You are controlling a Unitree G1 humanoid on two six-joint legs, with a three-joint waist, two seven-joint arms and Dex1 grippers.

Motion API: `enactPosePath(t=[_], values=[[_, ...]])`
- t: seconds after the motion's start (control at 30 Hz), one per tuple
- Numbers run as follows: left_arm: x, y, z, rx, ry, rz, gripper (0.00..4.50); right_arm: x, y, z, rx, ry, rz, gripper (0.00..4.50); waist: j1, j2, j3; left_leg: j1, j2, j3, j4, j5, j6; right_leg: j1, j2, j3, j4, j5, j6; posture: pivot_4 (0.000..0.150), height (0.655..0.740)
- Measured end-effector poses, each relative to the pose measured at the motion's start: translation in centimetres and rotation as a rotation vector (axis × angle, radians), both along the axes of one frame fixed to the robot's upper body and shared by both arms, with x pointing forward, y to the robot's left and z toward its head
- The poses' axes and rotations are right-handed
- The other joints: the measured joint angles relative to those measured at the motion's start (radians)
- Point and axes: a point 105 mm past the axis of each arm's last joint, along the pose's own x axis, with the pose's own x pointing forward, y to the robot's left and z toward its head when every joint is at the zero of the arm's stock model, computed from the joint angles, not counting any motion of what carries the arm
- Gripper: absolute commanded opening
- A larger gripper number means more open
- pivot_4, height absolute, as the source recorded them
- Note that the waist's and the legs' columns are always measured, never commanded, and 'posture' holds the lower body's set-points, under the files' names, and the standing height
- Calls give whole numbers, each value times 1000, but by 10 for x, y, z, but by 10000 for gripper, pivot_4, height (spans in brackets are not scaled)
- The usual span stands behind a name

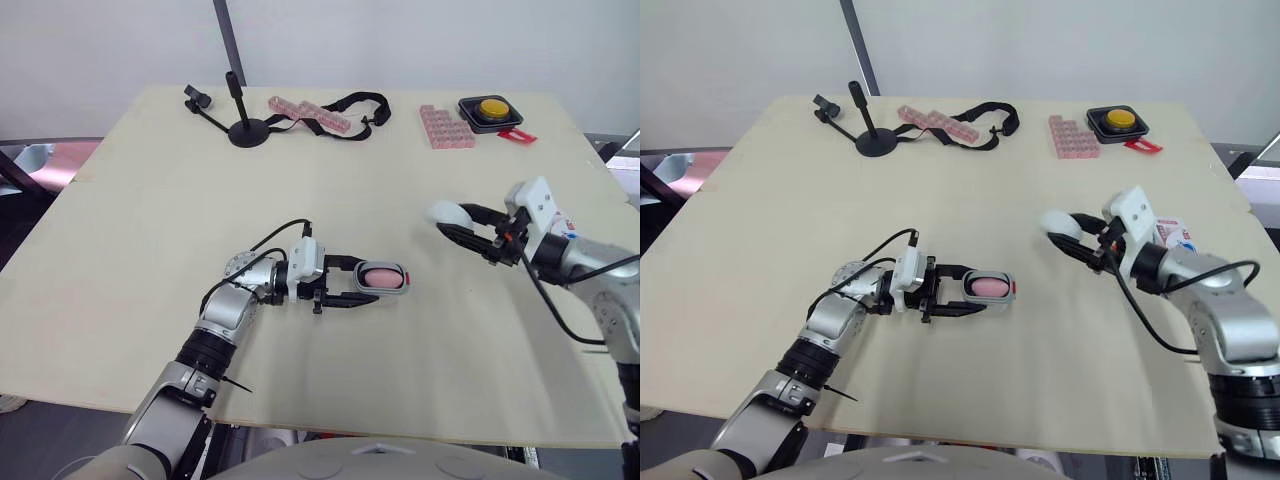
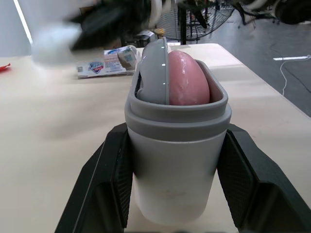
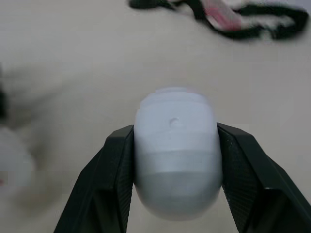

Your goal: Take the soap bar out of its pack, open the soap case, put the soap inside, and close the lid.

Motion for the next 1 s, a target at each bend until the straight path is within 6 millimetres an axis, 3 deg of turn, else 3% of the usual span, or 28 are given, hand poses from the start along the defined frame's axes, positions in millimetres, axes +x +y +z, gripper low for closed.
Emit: enactPosePath(t=[0.1, 0.37, 0.67, 1.0], values=[[-1, 1, -1, 6, 3, -7, 19365, -16, 15, 7, -11, 3, 153, 19655, 7, 0, 0, -1, 0, -1, 1, 0, 0, 0, -1, -1, 1, 0, 0, 1500, 7385], [-2, 2, -4, 16, 33, -15, 19365, -47, 43, -5, -112, 65, 416, 19655, 10, 0, 0, 0, 0, 0, 1, 0, 0, 0, 0, -1, 1, 0, 0, 1500, 7385], [-3, 4, -9, 24, 60, -11, 19365, -47, 68, -5, -151, 43, 463, 19655, 9, 0, 0, -1, 0, 0, 1, 0, 0, -1, 0, 0, 2, 0, 0, 1500, 7385], [-3, 6, -14, 18, 46, 1, 19365, -44, 73, -9, -164, 64, 449, 19655, 10, 0, 0, -1, 0, 0, 1, 0, 0, -1, 0, 0, 2, 0, 0, 1500, 7385]])
